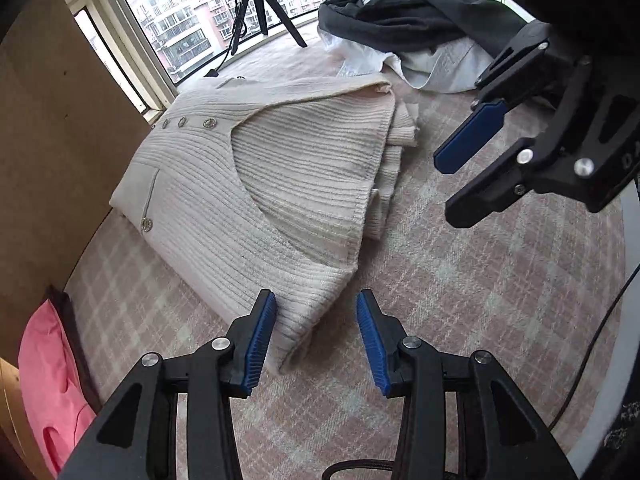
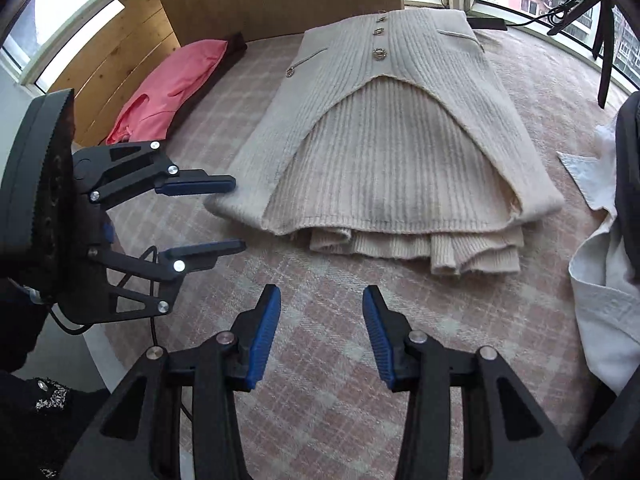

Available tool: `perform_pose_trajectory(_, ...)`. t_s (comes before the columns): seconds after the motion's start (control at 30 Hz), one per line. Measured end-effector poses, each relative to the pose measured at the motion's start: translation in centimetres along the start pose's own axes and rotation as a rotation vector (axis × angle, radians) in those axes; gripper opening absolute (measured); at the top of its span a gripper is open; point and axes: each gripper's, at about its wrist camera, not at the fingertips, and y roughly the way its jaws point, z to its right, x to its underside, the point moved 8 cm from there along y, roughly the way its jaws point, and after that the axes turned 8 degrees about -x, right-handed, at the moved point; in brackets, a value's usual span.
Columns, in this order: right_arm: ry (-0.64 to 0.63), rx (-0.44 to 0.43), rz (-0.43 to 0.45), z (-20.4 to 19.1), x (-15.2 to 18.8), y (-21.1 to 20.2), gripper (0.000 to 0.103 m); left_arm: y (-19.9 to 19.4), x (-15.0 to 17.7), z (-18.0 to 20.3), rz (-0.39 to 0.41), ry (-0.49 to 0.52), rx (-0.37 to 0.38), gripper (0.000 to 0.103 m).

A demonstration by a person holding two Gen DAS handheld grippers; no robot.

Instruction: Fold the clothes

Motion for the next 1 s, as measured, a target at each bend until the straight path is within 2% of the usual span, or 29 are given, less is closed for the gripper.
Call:
perform_pose_trajectory(0.07,0.01,-0.017,0.024,-0.1,0.4,-0.7,0.042,-0.6,-0.9,-1.2,0.008,-0.117,0.108,0.009)
perform_pose_trajectory(0.1,0.024,-0.033,0.039,-0.1,0.5,-0.9,0.042,-1.0,-1.4,-1.9,0.013,-0.177,0.164,0.008)
perform_pose_trajectory(0.23,0.084,-0.089,0.105,0.1,0.1,-0.8,0.042,-2.9,-2.2,-5.6,0.05,-0.382,0.277,0.007)
perform_pose_trajectory(0.3,0.103,-0.143,0.127,-0.3,-0.4,-0.2,0.038,-3.6,-2.2,-7.0,0.063,-0.454,0.29,0.007)
perform_pose_trajectory(0.37,0.13,-0.18,0.147,-0.5,-1.2,0.5,0.035,-4.0,-2.2,-7.6,0.076,-0.469,0.283,0.007)
perform_pose_trajectory(0.5,0.18,-0.243,0.192,-0.9,-3.2,1.6,0.035,-4.5,-2.4,-7.8,0.094,-0.494,0.277,0.007)
perform_pose_trajectory(0.6,0.17,-0.24,0.207,-1.1,-4.9,2.3,0.034,-5.0,-2.6,-7.5,0.116,-0.498,0.285,0.007)
perform_pose_trajectory(0.7,0.151,-0.242,0.183,-1.5,-5.9,3.5,0.025,-5.8,-2.8,-7.4,0.138,-0.5,0.29,0.007)
perform_pose_trajectory(0.8,0.175,-0.238,0.161,-1.1,-6.7,5.0,0.022,-6.1,-2.8,-7.4,0.146,-0.489,0.284,0.007)
perform_pose_trajectory(0.93,0.227,-0.276,0.151,-0.3,-7.5,6.3,0.022,-6.1,-2.5,-7.6,0.148,-0.496,0.288,0.007)
perform_pose_trajectory(0.97,0.233,-0.274,0.143,-0.1,-7.5,6.6,0.018,-6.0,-2.4,-7.7,0.146,-0.496,0.286,0.007)
perform_pose_trajectory(1.0,0.24,-0.273,0.136,0.1,-7.5,6.9,0.007,-5.8,-2.3,-7.8,0.143,-0.496,0.284,0.007)
